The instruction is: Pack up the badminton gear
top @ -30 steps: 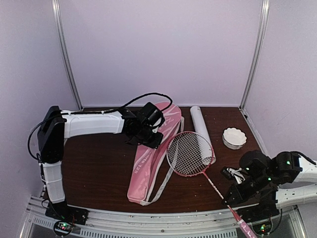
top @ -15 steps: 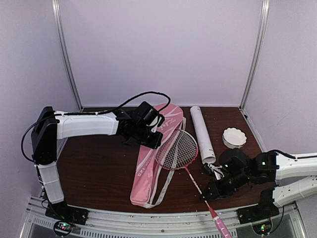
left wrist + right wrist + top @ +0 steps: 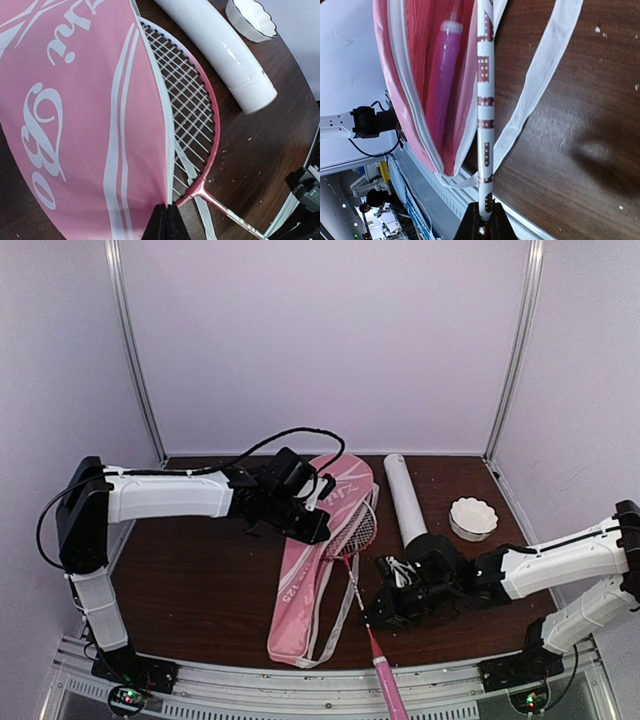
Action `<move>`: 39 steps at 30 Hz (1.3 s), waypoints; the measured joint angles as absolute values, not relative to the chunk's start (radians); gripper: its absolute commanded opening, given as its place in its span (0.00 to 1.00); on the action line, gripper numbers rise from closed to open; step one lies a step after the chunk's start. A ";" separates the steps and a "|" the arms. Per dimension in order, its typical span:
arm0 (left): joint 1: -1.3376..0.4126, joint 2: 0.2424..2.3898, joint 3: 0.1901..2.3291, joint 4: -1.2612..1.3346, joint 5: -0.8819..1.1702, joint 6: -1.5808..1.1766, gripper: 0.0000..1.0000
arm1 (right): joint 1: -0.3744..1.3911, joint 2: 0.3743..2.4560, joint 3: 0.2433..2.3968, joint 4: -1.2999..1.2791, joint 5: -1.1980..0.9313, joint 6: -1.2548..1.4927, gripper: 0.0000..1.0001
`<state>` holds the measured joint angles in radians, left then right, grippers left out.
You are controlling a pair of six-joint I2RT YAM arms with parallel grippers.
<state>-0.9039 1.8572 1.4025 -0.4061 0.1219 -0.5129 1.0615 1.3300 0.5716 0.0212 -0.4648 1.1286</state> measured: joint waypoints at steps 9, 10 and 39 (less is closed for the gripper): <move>-0.903 1.856 1.386 -0.382 0.171 -0.495 0.00 | 0.990 1.558 0.651 0.259 -0.460 1.178 0.00; -0.902 1.855 1.382 -0.382 0.170 -0.493 0.00 | 0.987 1.586 0.667 0.278 -0.461 1.178 0.00; -0.881 1.836 1.382 -0.445 0.482 -0.290 0.00 | 0.896 1.756 0.736 0.511 -0.534 1.054 0.00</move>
